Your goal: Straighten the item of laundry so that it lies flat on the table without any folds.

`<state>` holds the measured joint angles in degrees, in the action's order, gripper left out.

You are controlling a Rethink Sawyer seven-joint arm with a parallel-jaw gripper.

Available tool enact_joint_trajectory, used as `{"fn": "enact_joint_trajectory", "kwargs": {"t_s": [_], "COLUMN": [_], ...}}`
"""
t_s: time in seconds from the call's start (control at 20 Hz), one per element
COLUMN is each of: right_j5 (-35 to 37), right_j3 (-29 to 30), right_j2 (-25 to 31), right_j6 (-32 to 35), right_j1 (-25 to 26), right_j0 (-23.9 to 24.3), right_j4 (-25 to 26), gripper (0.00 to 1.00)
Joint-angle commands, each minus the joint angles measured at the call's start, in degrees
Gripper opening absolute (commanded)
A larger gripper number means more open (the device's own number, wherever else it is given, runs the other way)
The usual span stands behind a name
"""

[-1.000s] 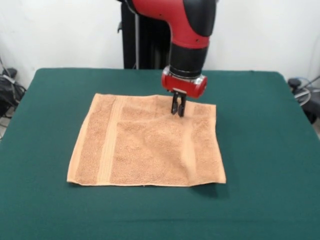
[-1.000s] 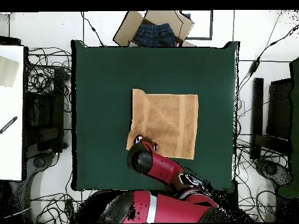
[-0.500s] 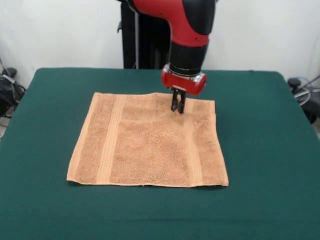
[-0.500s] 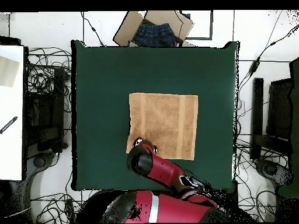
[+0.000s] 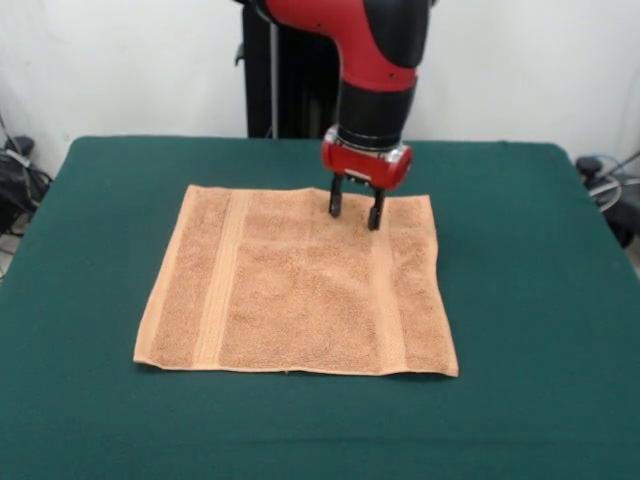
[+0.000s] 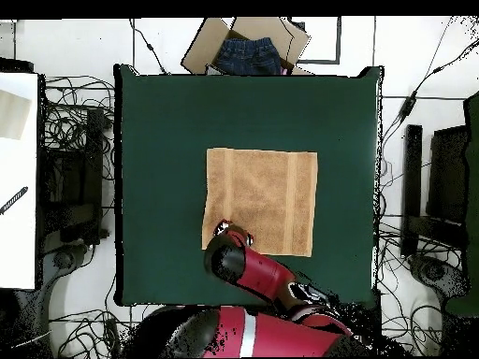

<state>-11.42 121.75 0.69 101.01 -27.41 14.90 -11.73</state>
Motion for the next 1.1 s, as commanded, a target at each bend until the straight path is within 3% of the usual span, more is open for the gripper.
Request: {"fn": "enact_joint_trajectory", "kwargs": {"t_s": [0.05, 0.3, 0.4, 0.55, 0.9, 1.1], "right_j5": [6.63, 20.34, 28.23, 34.1, 20.28, 16.78], "right_j3": [1.07, -1.25, -4.02, -6.12, -5.07, -6.55], "right_j2": [-1.36, -7.94, -11.76, -13.33, -5.62, -3.53], "right_j6": [13.74, 11.16, 10.57, 10.68, 6.35, 5.9], "right_j1": [-6.59, -13.12, -16.21, -18.83, -16.26, -12.93], "right_j0": [-4.64, -9.48, -11.82, -12.49, -5.64, -3.15], "right_j4": [-5.89, -7.37, -6.05, -4.21, 0.18, 1.94], "gripper": [1.0, 1.0, 1.0, 1.0, 1.0, 1.0]}}
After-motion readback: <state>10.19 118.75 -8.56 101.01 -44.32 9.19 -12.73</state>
